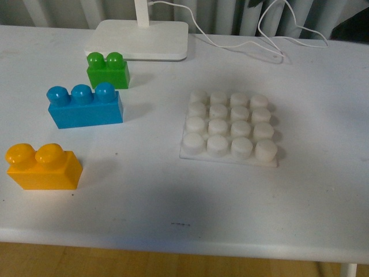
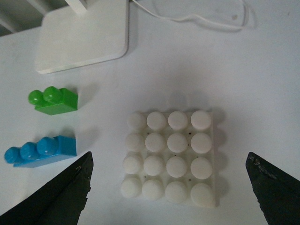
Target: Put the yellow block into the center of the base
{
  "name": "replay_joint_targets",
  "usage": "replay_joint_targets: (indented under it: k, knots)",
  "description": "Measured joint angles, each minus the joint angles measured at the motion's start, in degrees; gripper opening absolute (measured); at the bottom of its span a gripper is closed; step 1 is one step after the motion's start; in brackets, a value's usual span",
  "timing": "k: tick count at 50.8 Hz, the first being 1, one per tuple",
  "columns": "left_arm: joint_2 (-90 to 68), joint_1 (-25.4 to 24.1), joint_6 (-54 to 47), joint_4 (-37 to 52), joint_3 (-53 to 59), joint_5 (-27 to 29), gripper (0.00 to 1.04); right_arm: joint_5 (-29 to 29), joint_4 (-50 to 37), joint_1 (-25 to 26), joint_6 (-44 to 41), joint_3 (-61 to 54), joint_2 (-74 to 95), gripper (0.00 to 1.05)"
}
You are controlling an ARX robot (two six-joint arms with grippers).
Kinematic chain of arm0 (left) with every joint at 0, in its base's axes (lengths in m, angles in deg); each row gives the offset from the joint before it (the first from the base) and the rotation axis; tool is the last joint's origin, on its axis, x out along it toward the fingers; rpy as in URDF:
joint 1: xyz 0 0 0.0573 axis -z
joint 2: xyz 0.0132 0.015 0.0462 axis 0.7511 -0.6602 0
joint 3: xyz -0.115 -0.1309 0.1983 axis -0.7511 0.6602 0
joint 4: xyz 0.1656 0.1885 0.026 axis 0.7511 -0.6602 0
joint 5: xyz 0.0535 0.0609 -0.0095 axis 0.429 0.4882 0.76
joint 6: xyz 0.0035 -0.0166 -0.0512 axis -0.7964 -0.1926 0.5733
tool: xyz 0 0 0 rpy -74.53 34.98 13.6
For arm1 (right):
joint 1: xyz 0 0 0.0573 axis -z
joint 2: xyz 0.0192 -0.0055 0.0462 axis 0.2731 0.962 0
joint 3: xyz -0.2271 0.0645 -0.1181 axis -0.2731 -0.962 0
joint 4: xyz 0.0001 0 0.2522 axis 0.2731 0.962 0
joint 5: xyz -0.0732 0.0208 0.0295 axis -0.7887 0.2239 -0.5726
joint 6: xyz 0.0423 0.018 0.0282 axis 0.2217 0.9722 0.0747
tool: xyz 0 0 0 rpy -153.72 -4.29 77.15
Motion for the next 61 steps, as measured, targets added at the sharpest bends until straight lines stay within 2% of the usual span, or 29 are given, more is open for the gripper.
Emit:
replay_joint_targets:
  k: [6,12,20,23,25,30,33,42,50,55,61]
  knots:
    - [0.0,0.0,0.0,0.0,0.0,0.0,0.98,1.5,-2.4,1.1,-3.4,-5.1,-8.2,0.96]
    - [0.0,0.0,0.0,0.0,0.0,0.0,0.98,5.5,-6.5,4.5,-5.9,-13.3,-22.1,0.96]
    - [0.0,0.0,0.0,0.0,0.0,0.0,0.98,5.7,-10.6,9.4,-8.0,-22.6,-38.0,0.96]
    - [0.0,0.0,0.0,0.0,0.0,0.0,0.98,-4.0,-21.0,8.8,-15.5,-27.0,-40.7,0.84]
    - [0.0,0.0,0.0,0.0,0.0,0.0,0.98,-6.6,-26.4,9.7,-21.2,-30.4,-42.2,0.74]
    - [0.0,0.0,0.0,0.0,0.0,0.0,0.98,-4.6,-28.4,12.9,-27.1,-35.8,-45.2,0.54]
    - [0.0,0.0,0.0,0.0,0.0,0.0,0.98,-3.2,-28.6,14.2,-28.3,-37.7,-46.8,0.44]
    - [0.0,0.0,0.0,0.0,0.0,0.0,0.98,1.7,-28.8,19.4,-29.8,-43.8,-53.0,0.01]
    - [0.0,0.0,0.0,0.0,0.0,0.0,0.98,3.6,-28.3,21.4,-30.0,-46.1,-56.0,0.01]
    - [0.0,0.0,0.0,0.0,0.0,0.0,0.98,9.4,-27.3,25.9,-30.0,-47.4,-58.2,0.01]
    - [0.0,0.0,0.0,0.0,0.0,0.0,0.98,9.8,-26.5,28.0,-30.0,-48.6,-60.3,0.01]
